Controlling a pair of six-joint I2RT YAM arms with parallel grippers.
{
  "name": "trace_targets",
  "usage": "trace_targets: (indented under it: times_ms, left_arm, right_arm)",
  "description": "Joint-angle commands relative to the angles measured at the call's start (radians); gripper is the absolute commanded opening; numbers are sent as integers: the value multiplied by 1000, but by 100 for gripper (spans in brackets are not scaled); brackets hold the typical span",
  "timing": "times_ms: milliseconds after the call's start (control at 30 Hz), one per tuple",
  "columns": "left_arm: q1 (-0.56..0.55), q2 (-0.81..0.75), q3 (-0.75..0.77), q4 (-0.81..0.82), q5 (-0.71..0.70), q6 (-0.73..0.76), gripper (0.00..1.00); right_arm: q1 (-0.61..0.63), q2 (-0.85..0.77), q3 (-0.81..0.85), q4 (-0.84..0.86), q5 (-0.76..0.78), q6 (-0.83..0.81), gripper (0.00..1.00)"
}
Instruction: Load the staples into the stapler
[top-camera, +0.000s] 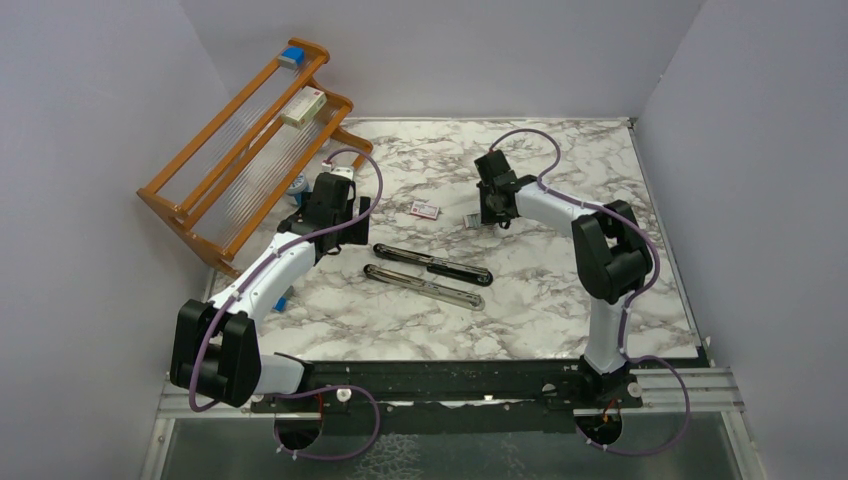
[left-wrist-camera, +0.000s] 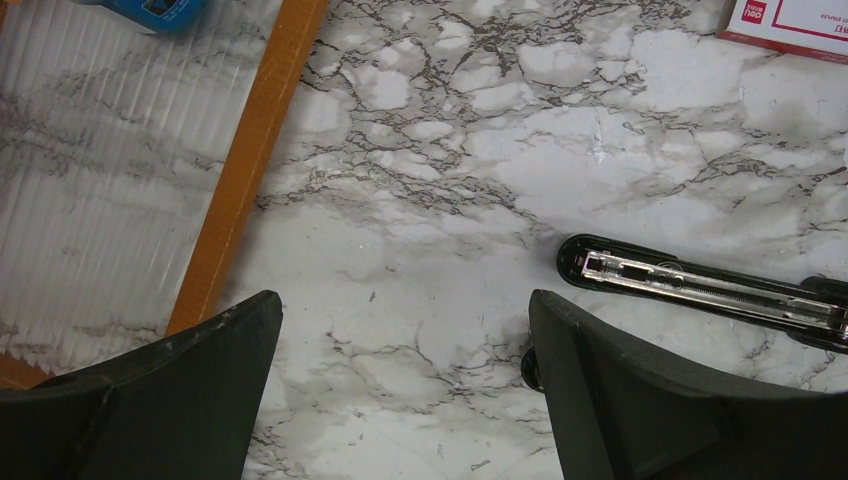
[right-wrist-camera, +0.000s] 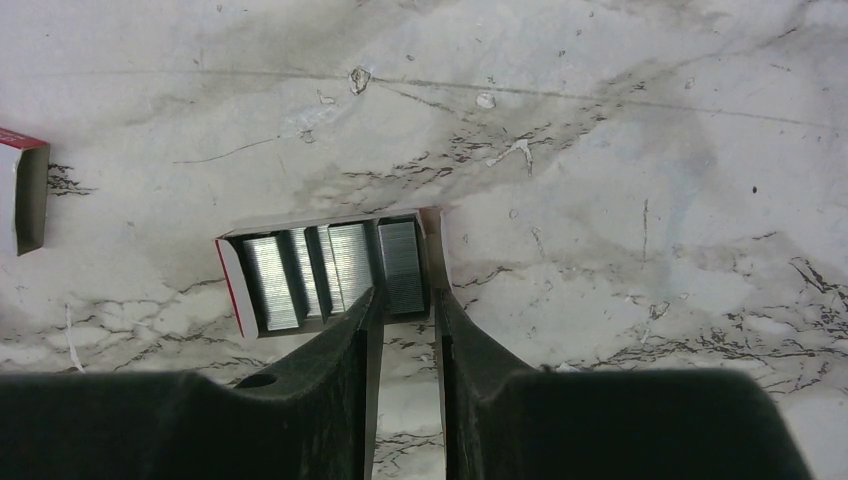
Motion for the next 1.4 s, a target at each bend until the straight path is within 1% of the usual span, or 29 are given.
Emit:
trace_targets:
  times_ms: [0, 267, 367, 633, 1000, 1367]
  left_arm:
    - [-2, 2, 22, -10, -10, 7, 96]
    - [-2, 2, 21, -11, -10, 6, 96]
    - [-2, 2, 22, -10, -10, 7, 96]
    - [-2, 1, 22, -10, -10, 8, 96]
    - [-2, 3, 22, -11, -10, 8, 96]
    - [-3, 5, 23, -11, -10, 8, 96]
  right_arm:
    - [-3, 28, 26, 1, 18, 4, 28]
    - [-3, 48, 27, -5, 21, -4, 27]
    - [-4, 54, 34, -15, 26, -5, 25]
    - [-3, 24, 24, -6, 41, 0, 24]
    - [-13, -25, 16, 48, 31, 19, 29]
    - [-33, -30, 16, 68, -18, 35, 30]
